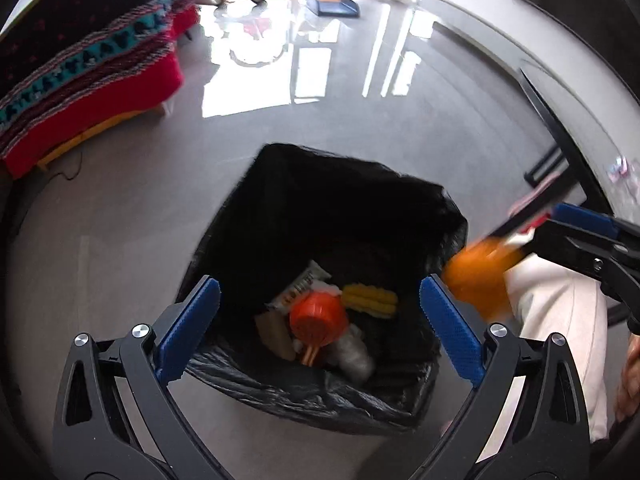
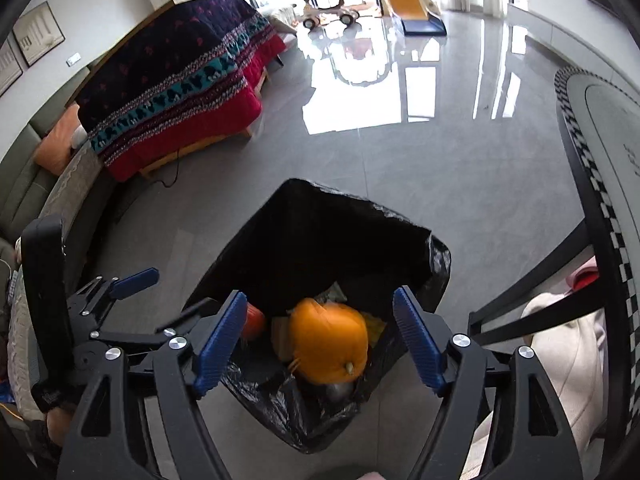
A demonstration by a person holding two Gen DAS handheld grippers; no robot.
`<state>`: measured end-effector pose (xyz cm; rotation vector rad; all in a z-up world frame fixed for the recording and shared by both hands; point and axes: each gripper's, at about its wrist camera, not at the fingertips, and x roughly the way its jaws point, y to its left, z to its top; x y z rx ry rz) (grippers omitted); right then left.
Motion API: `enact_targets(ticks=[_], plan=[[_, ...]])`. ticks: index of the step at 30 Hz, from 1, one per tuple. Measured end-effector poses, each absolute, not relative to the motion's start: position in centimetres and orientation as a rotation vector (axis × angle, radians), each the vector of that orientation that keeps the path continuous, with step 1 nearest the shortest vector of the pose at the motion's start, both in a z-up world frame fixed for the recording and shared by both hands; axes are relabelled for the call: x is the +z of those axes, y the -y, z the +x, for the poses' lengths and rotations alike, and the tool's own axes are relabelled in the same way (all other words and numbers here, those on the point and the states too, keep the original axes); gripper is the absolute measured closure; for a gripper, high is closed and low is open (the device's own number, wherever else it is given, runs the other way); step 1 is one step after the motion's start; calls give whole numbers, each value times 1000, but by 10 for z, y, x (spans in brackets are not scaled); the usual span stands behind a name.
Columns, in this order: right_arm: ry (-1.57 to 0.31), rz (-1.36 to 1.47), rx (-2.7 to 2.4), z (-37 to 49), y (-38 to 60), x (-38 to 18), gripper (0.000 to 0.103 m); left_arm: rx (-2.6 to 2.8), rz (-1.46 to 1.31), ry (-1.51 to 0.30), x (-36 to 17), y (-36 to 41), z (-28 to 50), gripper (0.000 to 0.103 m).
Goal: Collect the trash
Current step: 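Carry the orange and red stopper to the trash bag and open both tools, then return both open tools to the table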
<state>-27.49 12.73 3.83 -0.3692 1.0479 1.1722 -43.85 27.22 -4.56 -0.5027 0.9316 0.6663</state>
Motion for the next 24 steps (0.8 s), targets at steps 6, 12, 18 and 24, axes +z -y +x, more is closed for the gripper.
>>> enact_targets(ticks=[6,12,18,24], plan=[[-1051,-358,1145,-269,-121,37,26,667,-543,-905,-43,-280,-446,6],[-1049,-308,1137,-259,-109,42,24,616,-533,-904,-38,-269,-429,6],[-1023,-282,1125,-249,-96,50,23,575,-529,-890,-31,-261,-411,6],[-989,-248,1096,-230,-78,63,22,528,-503,-899,-24,-252,-383,6]])
